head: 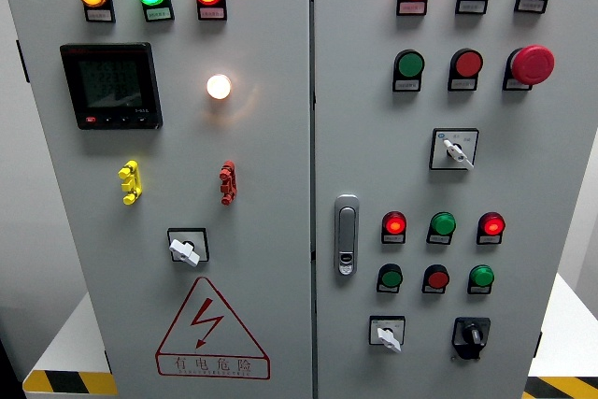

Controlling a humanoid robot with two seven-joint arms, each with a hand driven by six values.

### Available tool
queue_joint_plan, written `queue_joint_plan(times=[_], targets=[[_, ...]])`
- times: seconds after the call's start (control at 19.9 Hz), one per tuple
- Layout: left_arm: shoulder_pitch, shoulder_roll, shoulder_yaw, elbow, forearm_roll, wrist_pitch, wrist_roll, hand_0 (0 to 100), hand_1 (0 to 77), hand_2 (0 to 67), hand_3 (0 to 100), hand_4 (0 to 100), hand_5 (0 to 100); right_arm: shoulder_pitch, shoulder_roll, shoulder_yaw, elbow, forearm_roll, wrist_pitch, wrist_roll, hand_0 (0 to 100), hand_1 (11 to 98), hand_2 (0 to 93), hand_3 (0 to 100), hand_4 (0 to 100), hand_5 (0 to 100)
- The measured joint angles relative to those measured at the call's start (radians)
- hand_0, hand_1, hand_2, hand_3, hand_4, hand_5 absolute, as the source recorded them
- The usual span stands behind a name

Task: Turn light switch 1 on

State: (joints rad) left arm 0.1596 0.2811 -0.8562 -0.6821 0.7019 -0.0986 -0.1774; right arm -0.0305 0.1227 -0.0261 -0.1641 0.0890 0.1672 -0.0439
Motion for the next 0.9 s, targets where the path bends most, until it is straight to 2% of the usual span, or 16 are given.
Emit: queue_joint_plan(times=[0.1,0.15,0.2,0.25,0.35,0.5,0.7,0.9], targets=[[-0.05,-0.006,0.108,0.167,-0.068,-0.082,-0.022,0,9.4,21.3,25,42,55,0.0,0.0,0.0,0.0,0.0,0.0,0.0,0,22.5,0.0,11,23,15],[-0.071,-0.012,0.163,0.244,-0.098,-0.134,-0.025,0,6.8,20.7,19,37,50,0.0,0.0001,0.0,0.0,0.0,0.0,0.0,0,22.5,0.0,11,23,15],[-0.09,-0.024,0.221,0.32,-0.124,-0.167,-0.027,0,4.1,18.5,15,31,41,0.0,0.0,0.0,0.0,0.0,0.0,0.0,0,22.5,0.0,11,23,15],[-0.104,-0.038,0.268,0.383,-0.15,-0.185,-0.027,0,3.4,17.0,12,27,37,0.0,0.0001,0.0,0.0,0.0,0.0,0.0,0,22.5,0.0,11,23,15],[-0.131,-0.068,0.351,0.482,-0.18,-0.198,-0.019,0,0.0,12.0,6,14,23,0.001,0.0,0.0,0.0,0.0,0.0,0.001,0,22.6,0.0,11,23,15],[-0.154,-0.105,0.456,0.577,-0.191,-0.196,0.015,0,0.0,6.9,2,2,9,0.0,0.0,0.0,0.0,0.0,0.0,0.0,0,22.6,0.0,11,23,15],[-0.164,-0.128,0.506,0.61,-0.193,-0.193,0.067,0,0.0,4.0,0,0,5,0.0,0.0,0.0,0.0,0.0,0.0,0.0,0,22.6,0.0,11,23,15],[-0.164,-0.154,0.509,0.611,-0.193,-0.193,0.077,0,0.0,2.5,0,0,3,0.0,0.0,0.0,0.0,0.0,0.0,0.0,0,22.5,0.0,11,23,15]])
